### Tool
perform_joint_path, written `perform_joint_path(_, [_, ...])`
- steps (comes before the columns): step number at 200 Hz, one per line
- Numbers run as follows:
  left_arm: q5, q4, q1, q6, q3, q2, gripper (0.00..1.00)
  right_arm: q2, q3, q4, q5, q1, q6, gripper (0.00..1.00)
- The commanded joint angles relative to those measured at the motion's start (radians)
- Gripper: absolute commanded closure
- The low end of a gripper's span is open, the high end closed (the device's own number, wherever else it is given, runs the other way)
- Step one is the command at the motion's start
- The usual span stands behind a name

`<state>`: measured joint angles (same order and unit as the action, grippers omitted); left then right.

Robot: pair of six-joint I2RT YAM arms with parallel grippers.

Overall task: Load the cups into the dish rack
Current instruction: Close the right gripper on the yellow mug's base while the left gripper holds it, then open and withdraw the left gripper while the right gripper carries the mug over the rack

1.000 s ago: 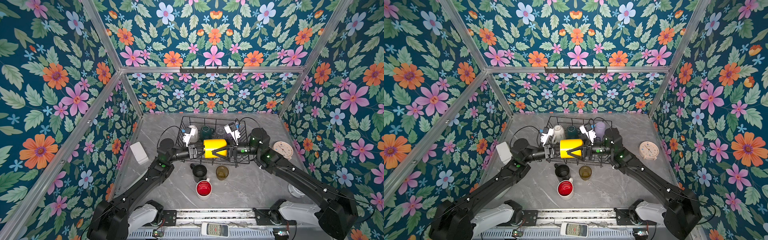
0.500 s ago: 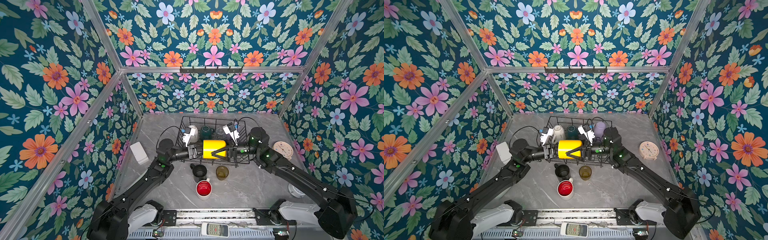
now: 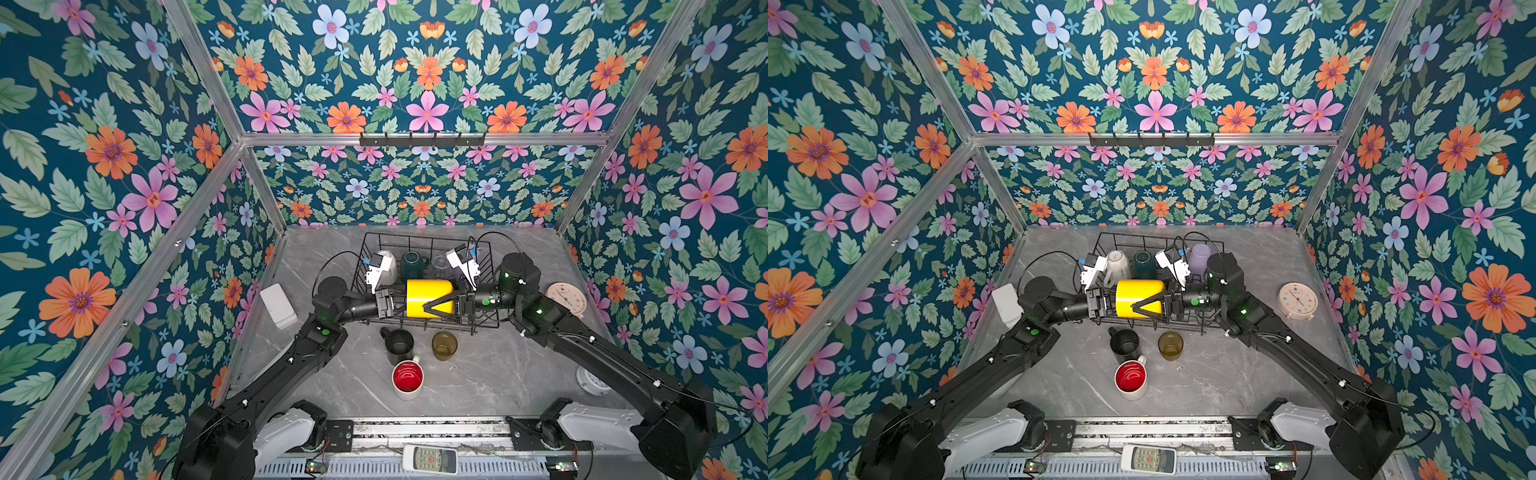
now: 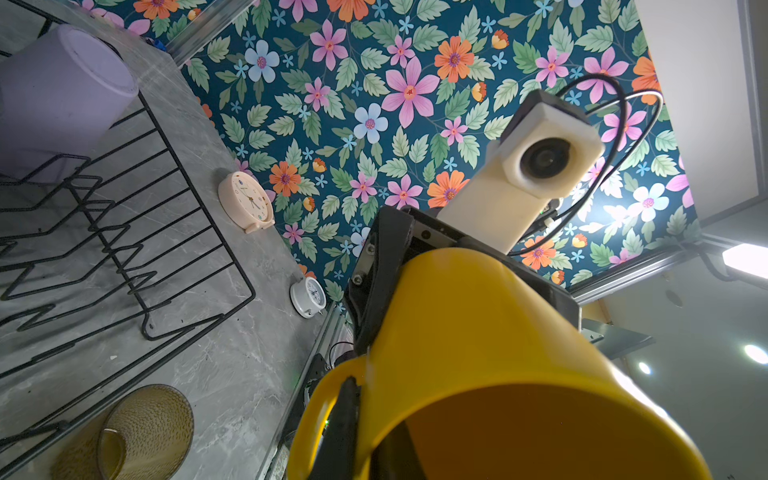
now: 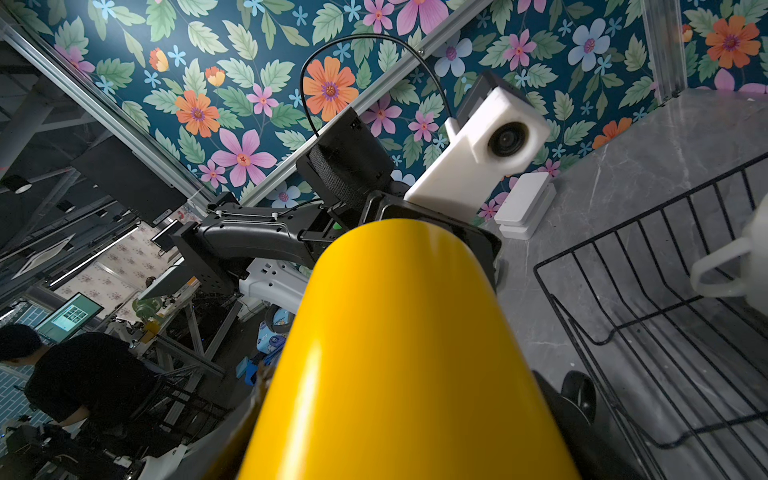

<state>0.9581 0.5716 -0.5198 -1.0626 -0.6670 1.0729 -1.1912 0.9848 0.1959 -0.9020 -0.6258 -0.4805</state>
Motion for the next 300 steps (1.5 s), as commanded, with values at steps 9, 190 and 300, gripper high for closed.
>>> perform_joint_path(9, [-0.034,-0.022,0.000,0.038,-0.011,-0.007,0.76,0.028,0.008,0.006,0.076,0.001,-0.009,1.00])
perform_joint_path(190, [-0.926,-0.759,0.003,0.371,-0.100,-0.300,0.05,0.169,0.319,-0.994,0.750,0.097,0.266,1.00])
perform_joint_path(300, [-1.119,-0.900,0.003,0.397,-0.040,-0.534,0.00,-0.091,0.459,-1.117,0.996,0.097,0.354,1.00])
